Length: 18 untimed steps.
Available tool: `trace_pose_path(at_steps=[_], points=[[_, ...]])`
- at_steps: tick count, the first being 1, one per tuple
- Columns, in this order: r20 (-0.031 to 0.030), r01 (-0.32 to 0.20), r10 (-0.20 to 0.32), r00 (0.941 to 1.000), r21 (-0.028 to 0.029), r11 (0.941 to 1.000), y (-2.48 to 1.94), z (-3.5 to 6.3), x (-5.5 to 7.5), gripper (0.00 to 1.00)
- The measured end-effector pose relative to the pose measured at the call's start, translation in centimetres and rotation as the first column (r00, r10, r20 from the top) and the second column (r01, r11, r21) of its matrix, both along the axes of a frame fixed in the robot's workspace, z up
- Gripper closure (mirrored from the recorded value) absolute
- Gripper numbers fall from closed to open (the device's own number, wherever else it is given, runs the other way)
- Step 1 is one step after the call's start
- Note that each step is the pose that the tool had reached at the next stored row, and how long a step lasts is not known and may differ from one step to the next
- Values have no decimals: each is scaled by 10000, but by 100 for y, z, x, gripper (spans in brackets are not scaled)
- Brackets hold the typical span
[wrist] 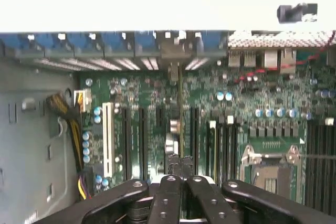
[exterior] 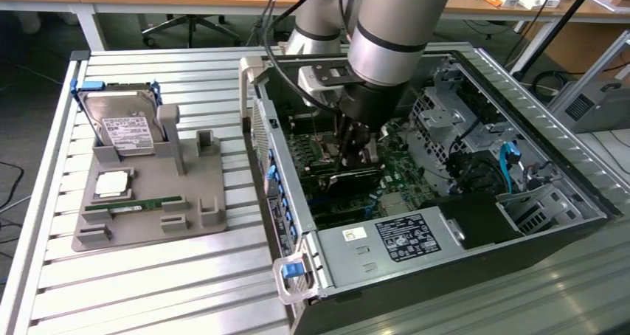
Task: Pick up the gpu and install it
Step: 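Press down on the gpu until it lock into place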
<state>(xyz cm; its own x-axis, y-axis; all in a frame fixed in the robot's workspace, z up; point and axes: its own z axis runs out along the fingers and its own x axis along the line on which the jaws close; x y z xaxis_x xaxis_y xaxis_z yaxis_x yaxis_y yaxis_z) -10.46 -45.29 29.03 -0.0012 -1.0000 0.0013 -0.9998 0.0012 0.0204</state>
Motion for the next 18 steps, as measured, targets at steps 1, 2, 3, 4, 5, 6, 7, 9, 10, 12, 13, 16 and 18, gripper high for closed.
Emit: trace_pose_path(at_steps=[1, 2, 3, 4, 5, 6, 7, 9, 10, 12, 13, 16, 18], points=[[-1, 0, 0, 10000, -1, 10000, 0, -13, -19, 89], [-1, 0, 0, 10000, -1, 10000, 0, -28, -41, 89], [-2, 0, 0, 10000, -3, 10000, 1, -39, -66, 89], [-2, -1, 1, 10000, -4, 10000, 2, -49, -98, 89], [-2, -1, 1, 10000, -2, 10000, 5, -58, -133, 89], [0, -2, 2, 10000, -1, 10000, 8, -64, -155, 89], [0, -1, 1, 10000, -1, 10000, 15, -72, -178, 89], [-1, -3, 3, 10000, -2, 10000, 23, -85, -216, 89], [-1, -4, 4, 10000, -2, 10000, 27, -97, -258, 89], [-2, -4, 4, 10000, -3, 10000, 27, -101, -270, 89], [-3, -6, 6, 10000, -5, 10000, 27, -102, -271, 89], [-2, -5, 5, 10000, -2, 10000, 27, -107, -271, 89], [-1, -5, 5, 10000, 0, 10000, 27, -113, -271, 89]])
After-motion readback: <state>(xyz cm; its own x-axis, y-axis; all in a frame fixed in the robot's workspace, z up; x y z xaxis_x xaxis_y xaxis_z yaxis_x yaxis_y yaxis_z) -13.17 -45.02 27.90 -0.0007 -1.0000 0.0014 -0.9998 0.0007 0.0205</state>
